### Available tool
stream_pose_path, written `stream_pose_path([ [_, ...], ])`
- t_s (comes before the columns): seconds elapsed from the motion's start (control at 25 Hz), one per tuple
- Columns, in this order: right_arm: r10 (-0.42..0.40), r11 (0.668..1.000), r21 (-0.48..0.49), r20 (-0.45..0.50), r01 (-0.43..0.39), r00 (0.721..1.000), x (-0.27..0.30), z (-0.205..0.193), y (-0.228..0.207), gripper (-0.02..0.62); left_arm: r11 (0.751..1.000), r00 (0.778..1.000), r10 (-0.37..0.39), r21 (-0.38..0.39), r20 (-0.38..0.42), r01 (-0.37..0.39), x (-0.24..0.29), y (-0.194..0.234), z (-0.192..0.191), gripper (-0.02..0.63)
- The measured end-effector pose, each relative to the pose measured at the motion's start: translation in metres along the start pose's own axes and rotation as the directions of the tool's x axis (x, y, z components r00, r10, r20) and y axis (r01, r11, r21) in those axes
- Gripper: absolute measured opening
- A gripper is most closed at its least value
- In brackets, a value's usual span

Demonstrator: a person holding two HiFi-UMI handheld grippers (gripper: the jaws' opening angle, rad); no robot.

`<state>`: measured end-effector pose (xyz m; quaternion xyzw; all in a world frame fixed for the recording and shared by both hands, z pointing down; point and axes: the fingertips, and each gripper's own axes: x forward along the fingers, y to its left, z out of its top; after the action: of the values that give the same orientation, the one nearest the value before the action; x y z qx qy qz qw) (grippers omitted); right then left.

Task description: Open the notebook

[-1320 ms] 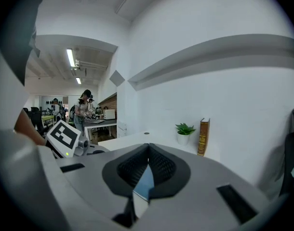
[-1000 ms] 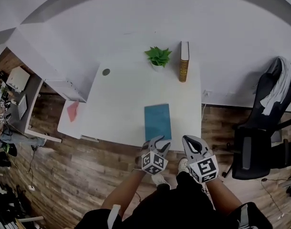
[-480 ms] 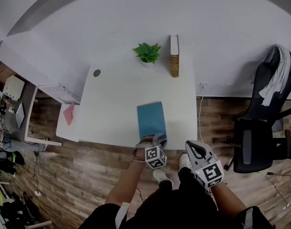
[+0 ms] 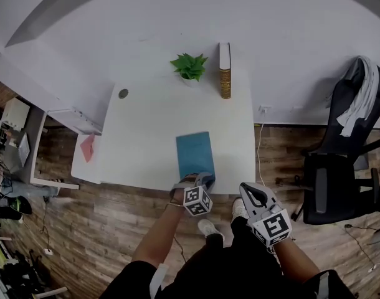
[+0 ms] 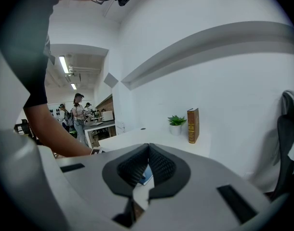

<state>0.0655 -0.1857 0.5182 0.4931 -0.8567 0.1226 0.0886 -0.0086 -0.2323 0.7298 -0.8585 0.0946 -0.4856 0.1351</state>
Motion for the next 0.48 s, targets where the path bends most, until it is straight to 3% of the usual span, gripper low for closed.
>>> stream_pose_path([
  [0.24, 0.029, 1.0, -0.004, -0.01, -0.029, 1.0, 0.005, 0.0, 0.012, -0.002, 0.996, 0.996, -0.046, -0.077, 0.073, 0.052, -0.008, -0.003, 0.005, 0.029],
  [0.48, 0.056, 0.997, -0.059, -0.018, -0.057, 0.998, 0.012, 0.002, 0.025, -0.002, 0.961, 0.969, 0.012, -0.27, 0.245, 0.056, -0.038, 0.016, 0.013, 0.017],
])
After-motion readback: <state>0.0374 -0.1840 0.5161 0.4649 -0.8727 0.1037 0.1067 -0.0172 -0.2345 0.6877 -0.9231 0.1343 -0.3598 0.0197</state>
